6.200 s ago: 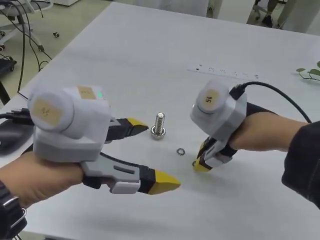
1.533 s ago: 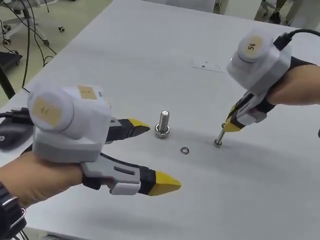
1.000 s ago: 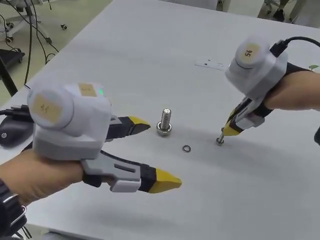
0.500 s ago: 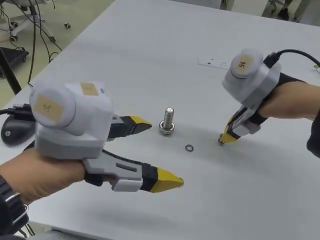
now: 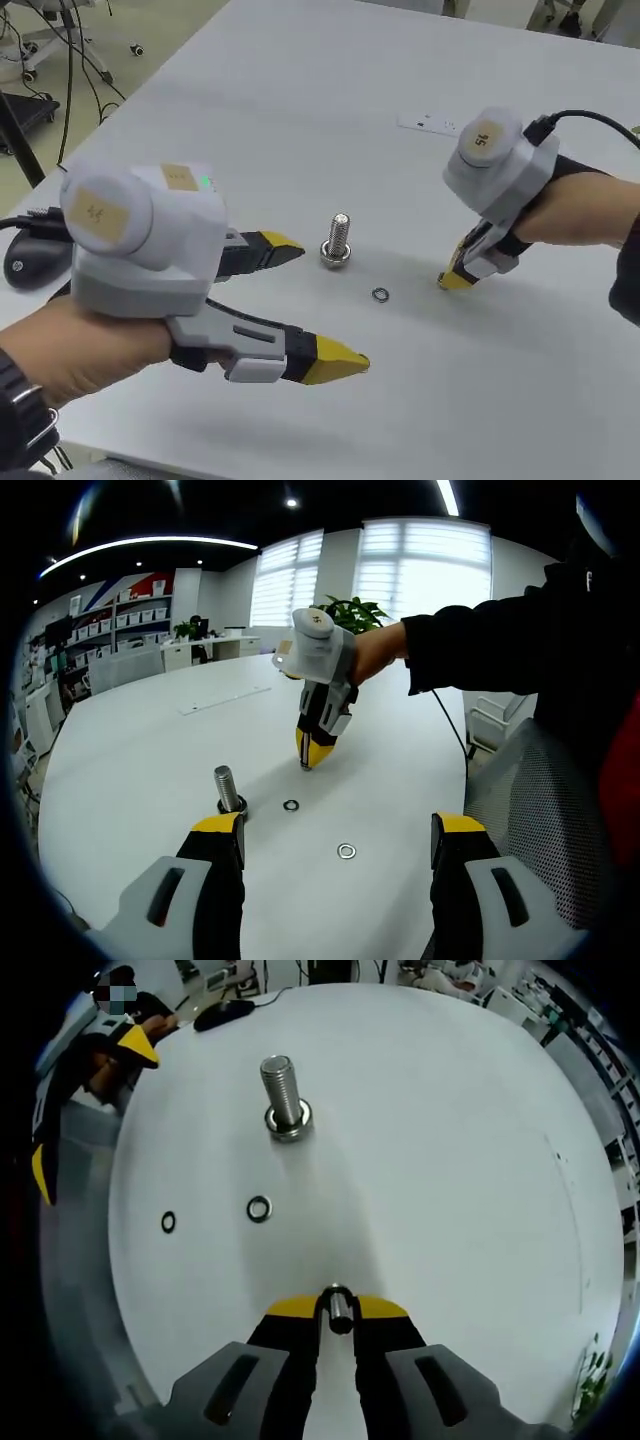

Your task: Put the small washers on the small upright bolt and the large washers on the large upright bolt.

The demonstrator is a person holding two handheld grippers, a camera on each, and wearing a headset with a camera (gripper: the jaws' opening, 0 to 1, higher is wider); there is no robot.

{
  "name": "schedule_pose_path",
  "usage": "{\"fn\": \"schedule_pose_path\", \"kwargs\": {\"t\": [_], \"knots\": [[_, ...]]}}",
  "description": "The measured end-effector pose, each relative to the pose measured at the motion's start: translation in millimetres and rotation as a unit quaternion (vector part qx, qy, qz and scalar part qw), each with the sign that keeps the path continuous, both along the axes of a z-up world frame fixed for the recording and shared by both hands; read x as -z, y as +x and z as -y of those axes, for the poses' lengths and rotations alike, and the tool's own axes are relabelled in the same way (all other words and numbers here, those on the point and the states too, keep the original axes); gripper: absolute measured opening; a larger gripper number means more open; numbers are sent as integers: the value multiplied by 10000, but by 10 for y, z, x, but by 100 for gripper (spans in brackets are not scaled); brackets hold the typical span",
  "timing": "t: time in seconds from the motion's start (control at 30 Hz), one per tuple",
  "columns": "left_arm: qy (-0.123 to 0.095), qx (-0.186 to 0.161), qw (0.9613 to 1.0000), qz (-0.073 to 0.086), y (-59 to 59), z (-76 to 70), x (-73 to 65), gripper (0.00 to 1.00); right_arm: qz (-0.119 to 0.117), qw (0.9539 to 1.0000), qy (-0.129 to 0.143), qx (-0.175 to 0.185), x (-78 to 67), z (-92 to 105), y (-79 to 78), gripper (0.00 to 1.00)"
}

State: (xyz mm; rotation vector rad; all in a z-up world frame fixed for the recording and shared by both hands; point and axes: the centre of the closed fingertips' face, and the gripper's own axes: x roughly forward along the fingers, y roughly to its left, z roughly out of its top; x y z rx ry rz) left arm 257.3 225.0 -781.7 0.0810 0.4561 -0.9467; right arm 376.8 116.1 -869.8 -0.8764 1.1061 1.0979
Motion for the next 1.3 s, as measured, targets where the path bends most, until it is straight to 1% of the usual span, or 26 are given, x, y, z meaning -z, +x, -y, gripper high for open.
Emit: {"fn": "schedule_pose_path", "kwargs": {"t": [0.3,0.5,0.8,0.87,1.0,1.3], "knots": [[-5,2,10000,2,-11,3,-6,76,-9,10000,8,-31,-2,8,-29,16],[4,18,10000,-4,-8,5,-5,76,1,10000,46,13,-25,36,-32,17],[4,34,10000,-8,1,8,-5,76,99,9998,112,96,-122,120,-21,17],[4,35,10000,-8,4,8,-4,76,129,9998,92,97,-136,147,-28,17],[3,44,10000,0,6,10,-6,76,167,9997,121,116,-172,172,-69,17],[10,76,10000,10,10,23,-2,76,182,9996,155,133,-189,212,-204,17]]}}
